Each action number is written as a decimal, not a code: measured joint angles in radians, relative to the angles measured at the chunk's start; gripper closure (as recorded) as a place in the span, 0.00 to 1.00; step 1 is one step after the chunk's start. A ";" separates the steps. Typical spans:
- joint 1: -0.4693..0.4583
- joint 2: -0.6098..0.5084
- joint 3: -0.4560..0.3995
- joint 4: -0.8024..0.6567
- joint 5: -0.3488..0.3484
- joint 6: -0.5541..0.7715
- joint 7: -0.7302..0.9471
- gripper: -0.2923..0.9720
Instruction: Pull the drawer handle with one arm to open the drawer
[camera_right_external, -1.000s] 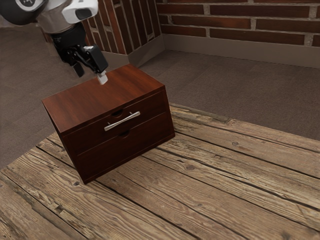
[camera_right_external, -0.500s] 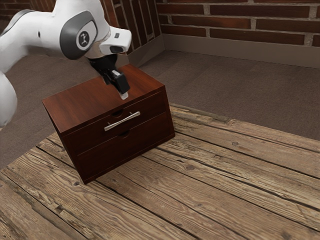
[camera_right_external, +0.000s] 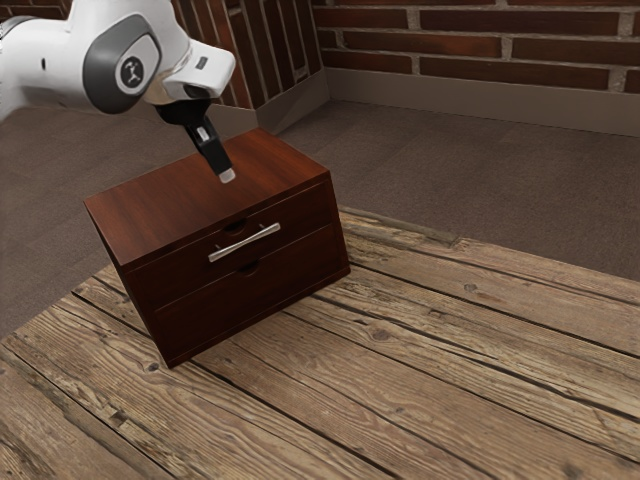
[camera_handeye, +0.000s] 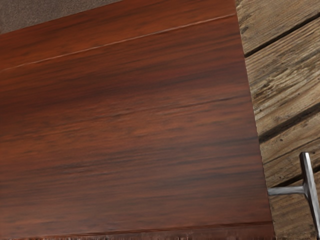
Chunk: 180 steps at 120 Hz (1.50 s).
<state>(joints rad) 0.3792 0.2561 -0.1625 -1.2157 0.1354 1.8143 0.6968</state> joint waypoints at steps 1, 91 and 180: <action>0.000 0.000 0.000 0.000 0.003 0.000 0.002 0.24; -0.398 -0.089 0.456 -0.126 -0.014 -0.043 -0.030 0.38; -1.175 -0.060 1.203 -0.306 -0.108 -0.034 -0.093 0.47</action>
<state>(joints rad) -0.7959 0.1964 1.0407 -1.5222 0.0271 1.7805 0.6040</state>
